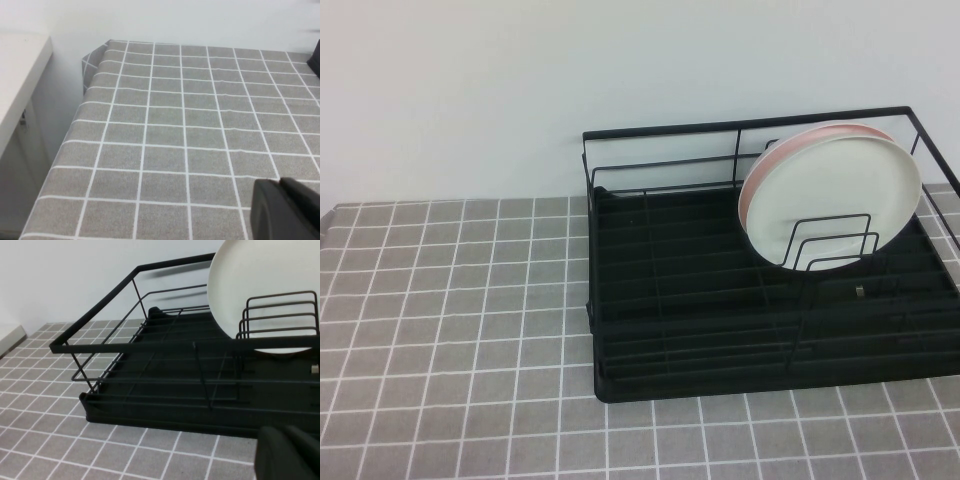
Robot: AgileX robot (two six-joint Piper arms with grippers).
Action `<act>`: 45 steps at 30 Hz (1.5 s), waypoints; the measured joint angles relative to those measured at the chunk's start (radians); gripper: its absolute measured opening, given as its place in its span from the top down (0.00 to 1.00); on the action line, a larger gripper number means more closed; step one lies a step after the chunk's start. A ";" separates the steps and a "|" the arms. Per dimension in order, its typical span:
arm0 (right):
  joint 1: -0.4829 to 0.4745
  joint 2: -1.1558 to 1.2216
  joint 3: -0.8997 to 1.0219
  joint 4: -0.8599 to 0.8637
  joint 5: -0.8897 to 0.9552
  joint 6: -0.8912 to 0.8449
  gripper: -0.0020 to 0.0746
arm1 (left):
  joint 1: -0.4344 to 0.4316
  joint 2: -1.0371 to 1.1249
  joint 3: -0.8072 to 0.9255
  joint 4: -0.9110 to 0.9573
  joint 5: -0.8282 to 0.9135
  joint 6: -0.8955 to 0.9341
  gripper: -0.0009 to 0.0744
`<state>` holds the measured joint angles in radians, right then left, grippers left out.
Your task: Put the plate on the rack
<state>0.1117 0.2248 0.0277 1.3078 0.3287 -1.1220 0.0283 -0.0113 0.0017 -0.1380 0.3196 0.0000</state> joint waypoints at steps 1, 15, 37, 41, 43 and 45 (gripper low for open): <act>0.000 0.000 0.000 0.000 0.000 0.000 0.98 | 0.000 0.000 0.000 0.000 0.000 0.000 0.99; 0.000 0.000 0.000 0.000 0.000 0.000 0.98 | 0.000 0.000 0.000 -0.002 0.000 0.000 0.99; -0.004 -0.172 -0.006 -0.393 -0.072 0.282 0.98 | 0.000 0.002 0.000 -0.002 0.000 0.000 0.99; -0.004 -0.172 -0.004 -0.869 -0.079 0.728 0.98 | 0.000 0.002 0.000 -0.002 0.000 0.000 0.99; -0.004 -0.172 0.000 -1.124 -0.083 0.957 0.98 | 0.000 0.002 0.000 -0.002 0.000 0.000 0.99; -0.004 -0.172 0.010 -1.318 -0.077 1.162 0.98 | 0.000 0.002 0.000 -0.002 0.000 0.000 0.99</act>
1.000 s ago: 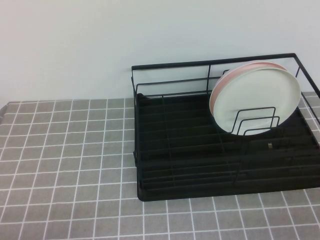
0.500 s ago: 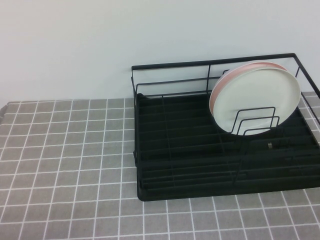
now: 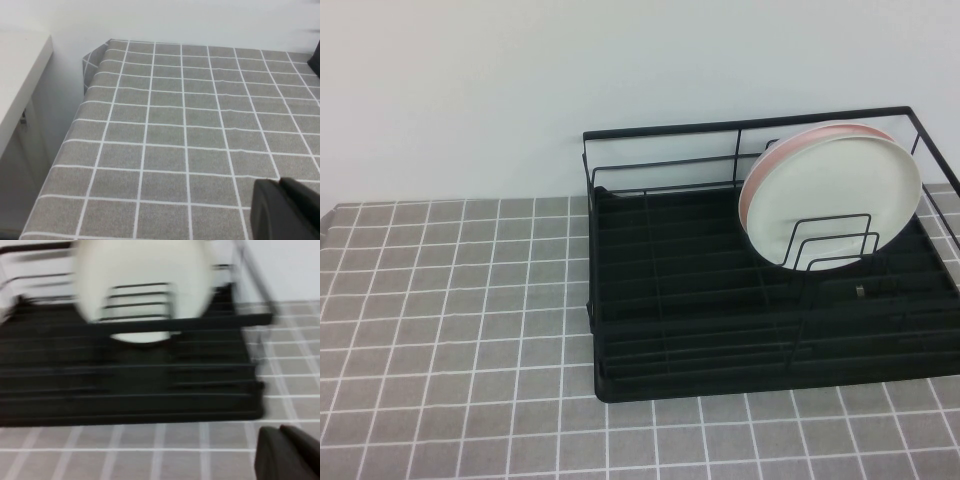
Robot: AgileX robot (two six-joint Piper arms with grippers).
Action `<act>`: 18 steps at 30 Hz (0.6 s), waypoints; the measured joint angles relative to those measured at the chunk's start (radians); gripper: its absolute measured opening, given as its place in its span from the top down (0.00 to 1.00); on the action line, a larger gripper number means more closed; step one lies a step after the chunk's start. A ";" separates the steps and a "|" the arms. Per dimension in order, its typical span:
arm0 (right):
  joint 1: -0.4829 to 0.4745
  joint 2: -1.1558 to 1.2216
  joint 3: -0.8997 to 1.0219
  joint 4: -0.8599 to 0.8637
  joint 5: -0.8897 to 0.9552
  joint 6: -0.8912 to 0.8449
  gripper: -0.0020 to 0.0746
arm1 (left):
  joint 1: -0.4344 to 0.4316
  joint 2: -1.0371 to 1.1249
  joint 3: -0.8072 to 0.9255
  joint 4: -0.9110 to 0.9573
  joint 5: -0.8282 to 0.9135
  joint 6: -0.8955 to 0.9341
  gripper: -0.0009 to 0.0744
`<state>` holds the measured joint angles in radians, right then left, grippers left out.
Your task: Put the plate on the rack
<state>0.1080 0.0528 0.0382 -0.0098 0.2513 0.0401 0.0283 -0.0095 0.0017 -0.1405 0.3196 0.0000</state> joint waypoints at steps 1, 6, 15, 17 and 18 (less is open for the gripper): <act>0.000 0.000 0.000 -0.058 0.017 0.054 0.98 | 0.000 0.000 0.000 0.000 0.000 0.000 0.99; 0.000 -0.072 0.000 -0.122 0.056 0.055 0.98 | 0.000 0.000 0.000 0.000 0.000 0.000 0.99; 0.000 -0.086 -0.002 -0.127 0.071 0.009 0.98 | 0.000 0.000 0.000 0.000 -0.001 0.000 0.99; 0.000 -0.086 -0.002 -0.125 0.071 0.009 0.98 | 0.000 0.000 0.000 0.000 -0.001 0.000 0.99; 0.000 -0.086 -0.002 -0.125 0.071 0.009 0.98 | 0.000 0.000 0.000 0.000 -0.001 0.000 0.99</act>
